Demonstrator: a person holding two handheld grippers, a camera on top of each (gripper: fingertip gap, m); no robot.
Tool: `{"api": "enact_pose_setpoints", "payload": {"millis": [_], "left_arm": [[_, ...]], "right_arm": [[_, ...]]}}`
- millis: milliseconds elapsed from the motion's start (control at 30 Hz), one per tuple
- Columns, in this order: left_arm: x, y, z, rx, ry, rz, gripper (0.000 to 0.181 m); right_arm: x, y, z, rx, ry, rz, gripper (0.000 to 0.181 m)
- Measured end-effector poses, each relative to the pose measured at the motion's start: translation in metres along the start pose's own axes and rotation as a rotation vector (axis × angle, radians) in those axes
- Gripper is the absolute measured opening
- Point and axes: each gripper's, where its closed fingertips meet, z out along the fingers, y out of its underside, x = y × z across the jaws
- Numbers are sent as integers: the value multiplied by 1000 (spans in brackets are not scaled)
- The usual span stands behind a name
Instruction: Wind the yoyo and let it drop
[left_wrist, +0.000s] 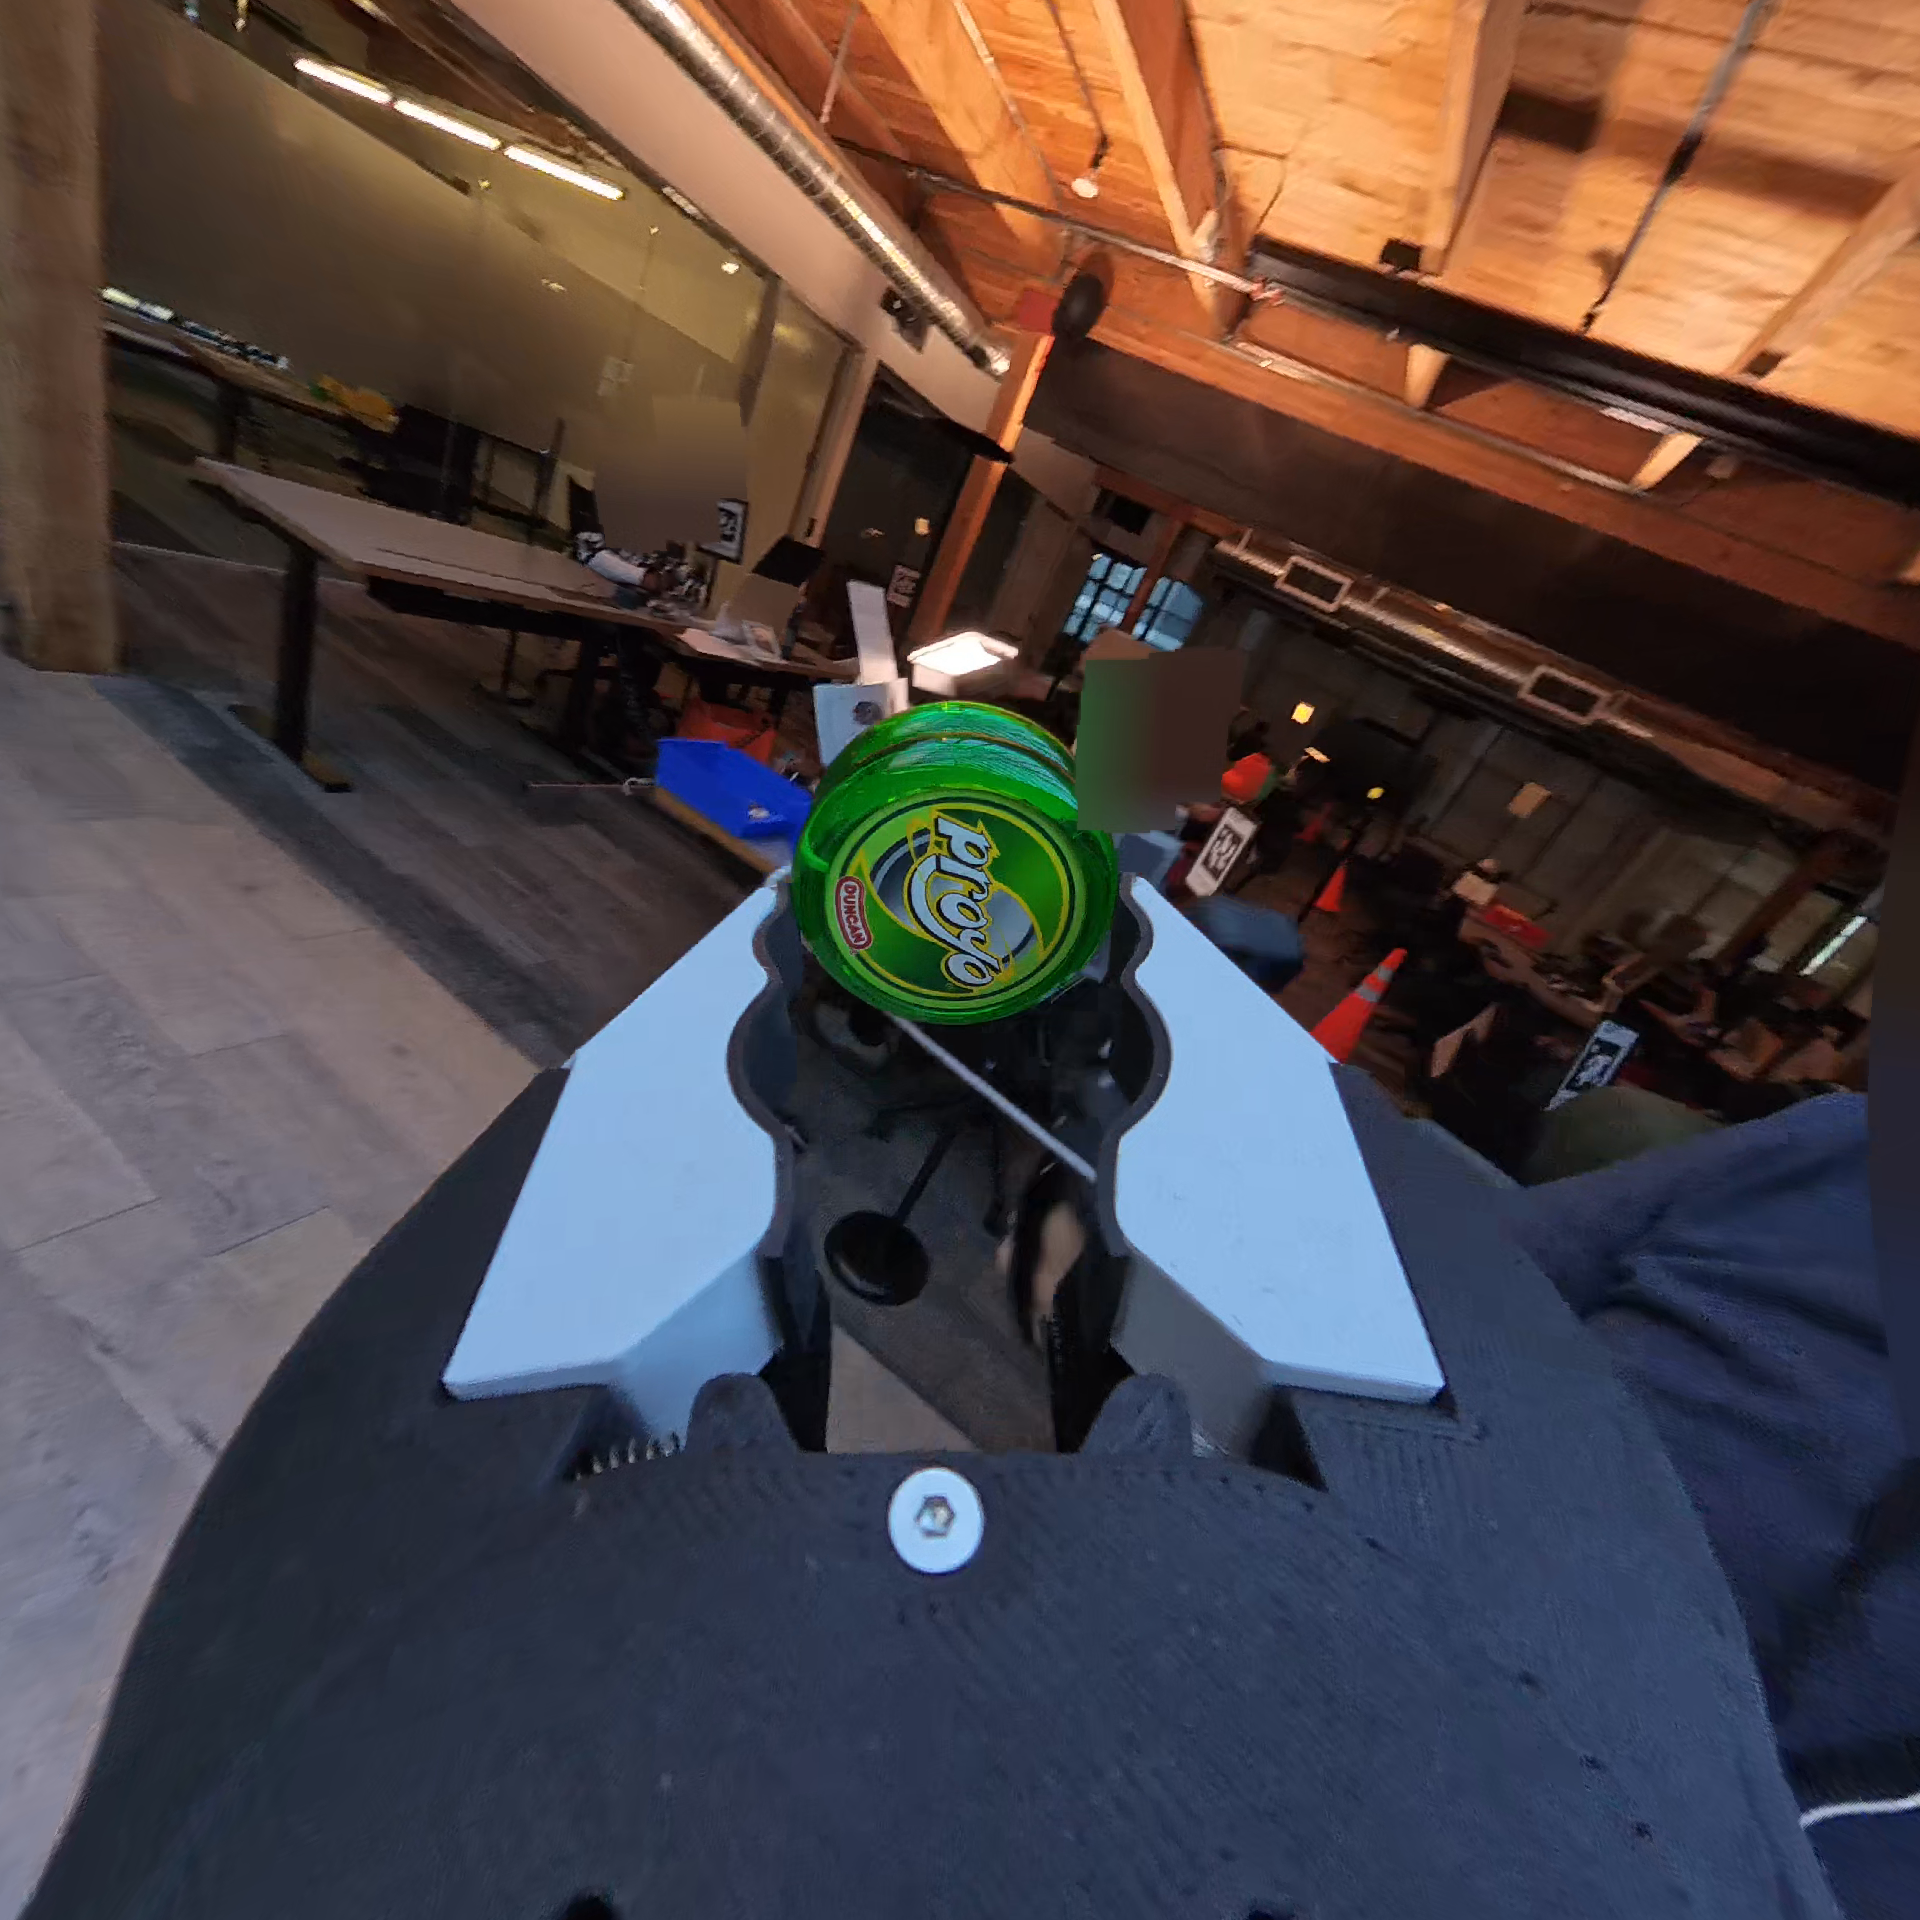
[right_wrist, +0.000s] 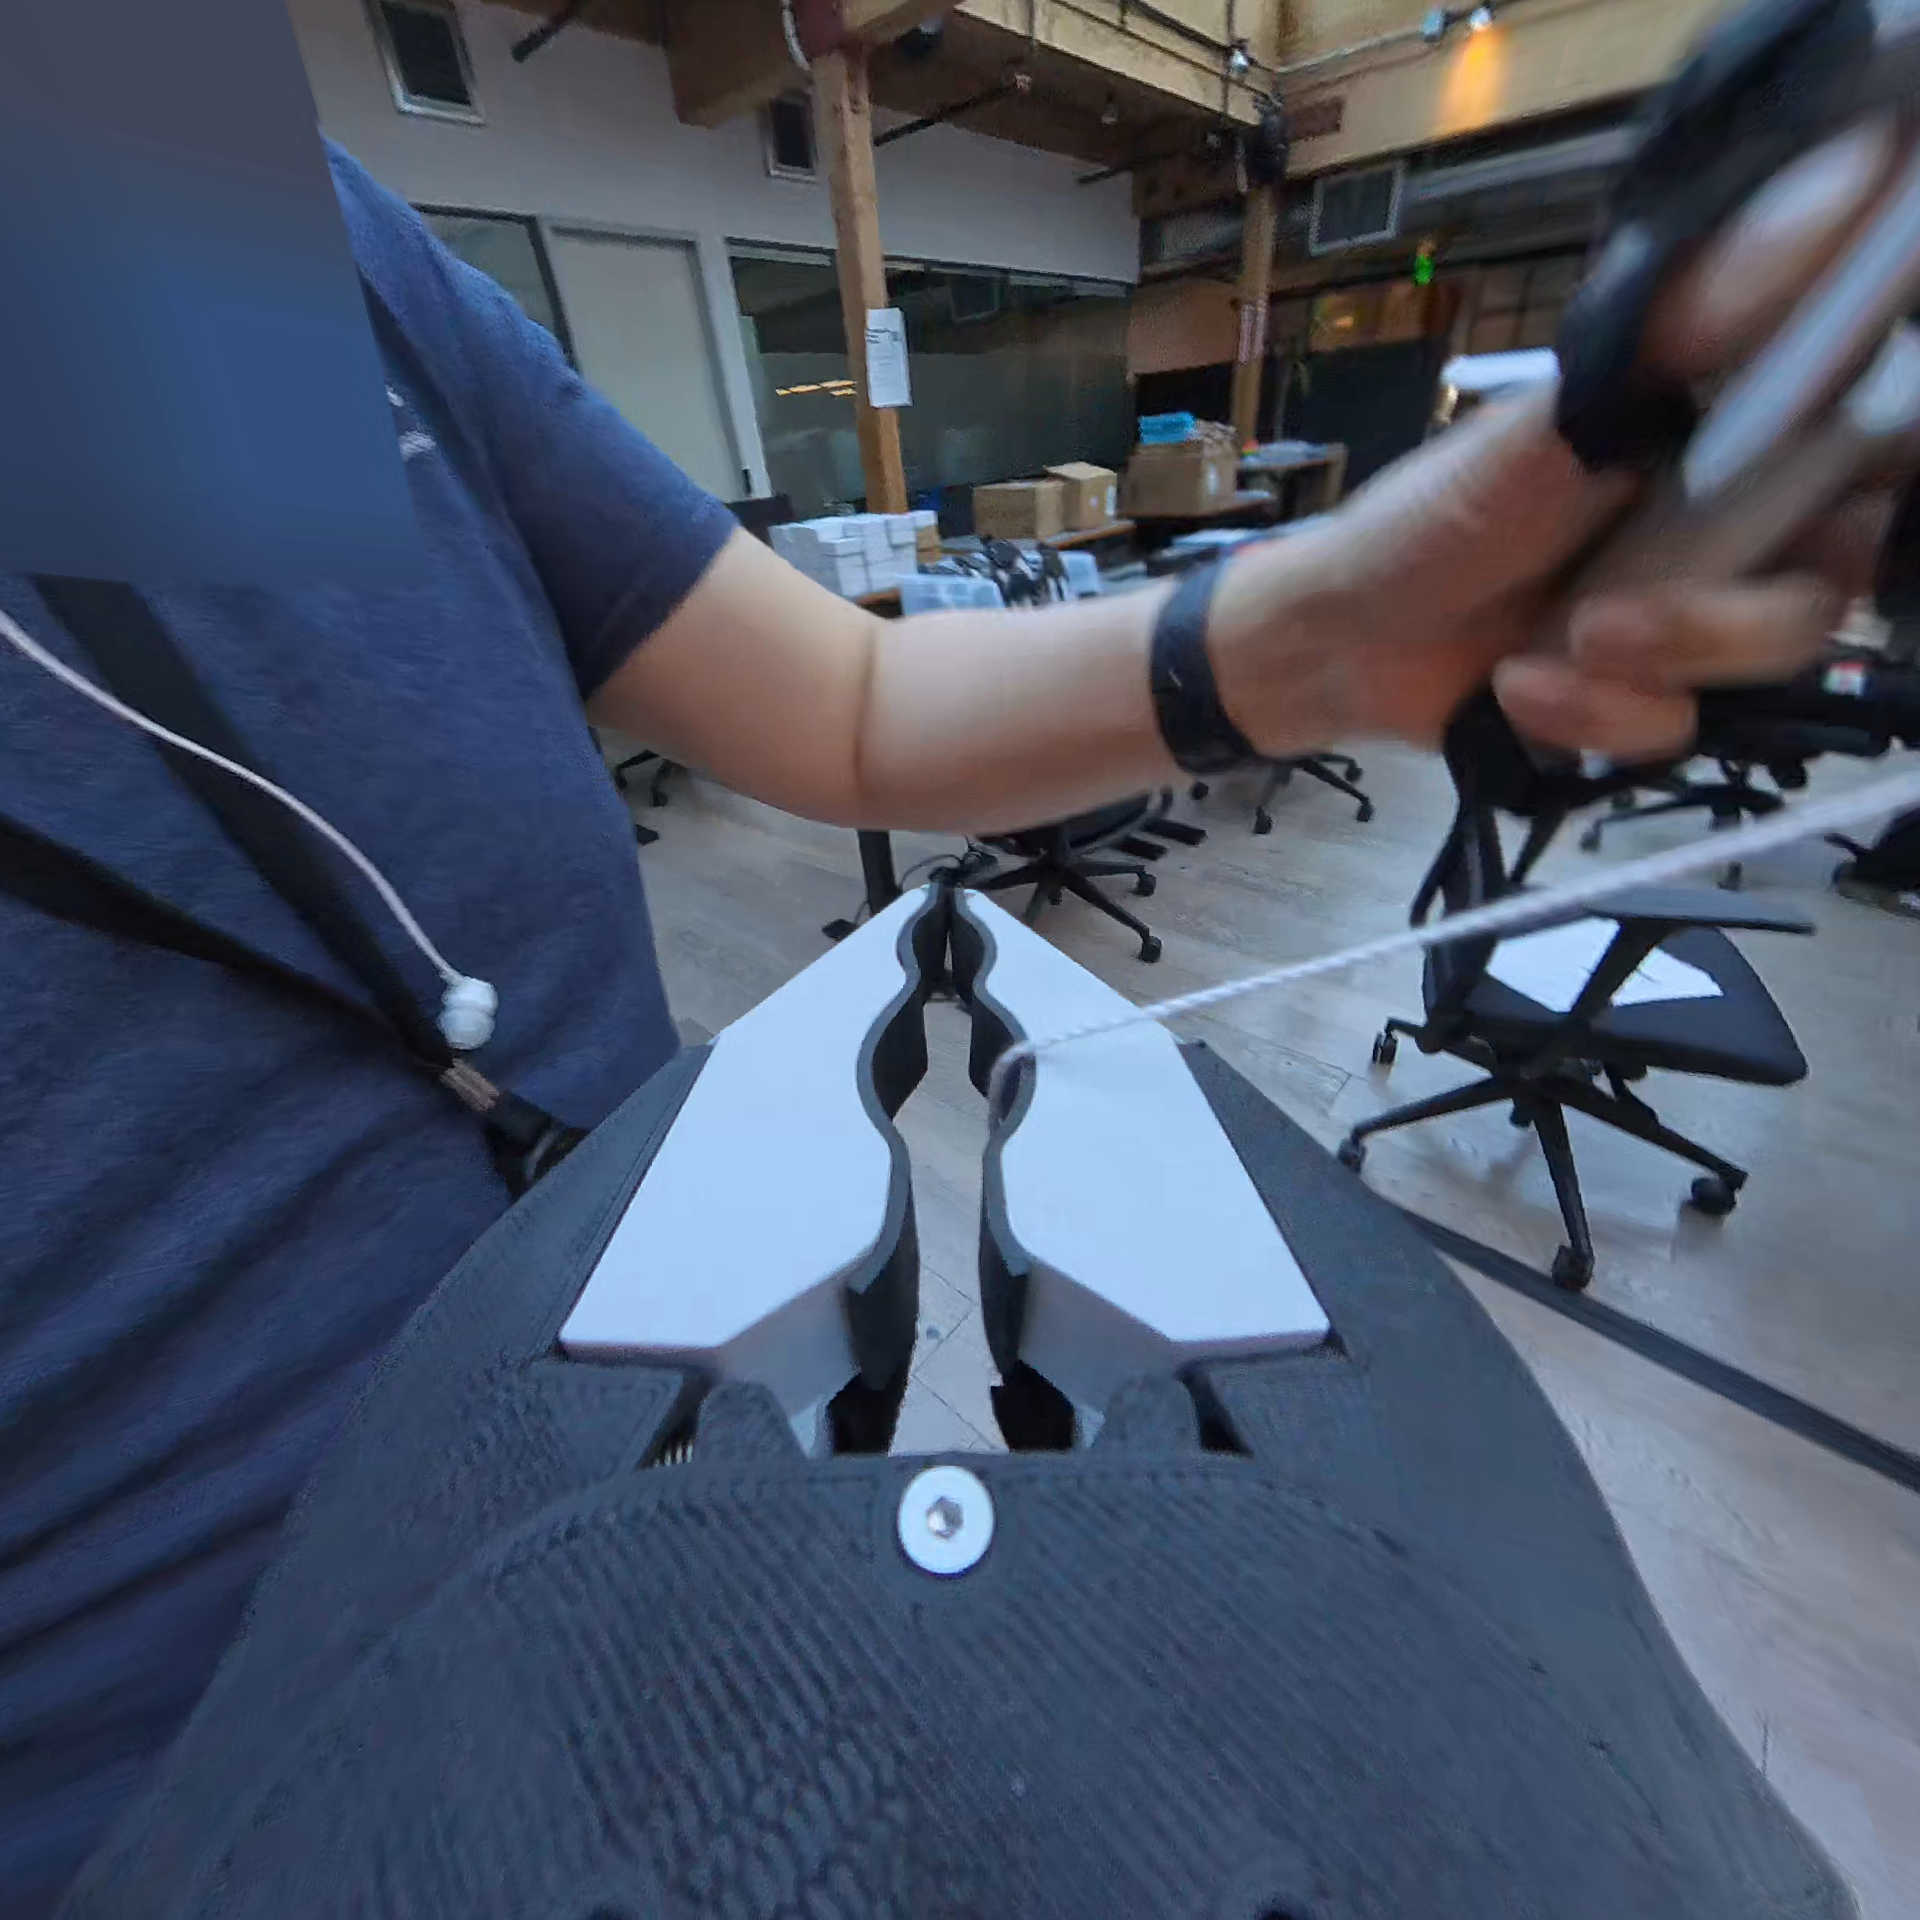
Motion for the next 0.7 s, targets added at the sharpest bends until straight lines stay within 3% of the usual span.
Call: {"api": "enact_pose_setpoints", "payload": {"millis": [33, 200, 333, 400, 533, 700], "left_arm": [[-9, 10, -2, -18, -18, -16, 58], [-18, 54, 0, -28, 57, -160, 58], [-6, 69, 3, 6, 173, -245, 59], [-15, 73, 4, 24, 123, -272, 59], [-34, 89, 6, -22, -12, -274, 59], [-7, 117, 15, -204, 63, -166, 59]], "right_arm": [[-14, -14, -1, 23, -45, -31, 0], [-52, -77, -18, 61, -150, -173, 0], [-51, -107, -40, -10, -142, -238, 0], [-42, -118, -49, -40, -112, -243, 0], [-32, -125, -56, -132, -95, -278, 0], [2, -113, -73, -346, -97, -226, 0]]}}
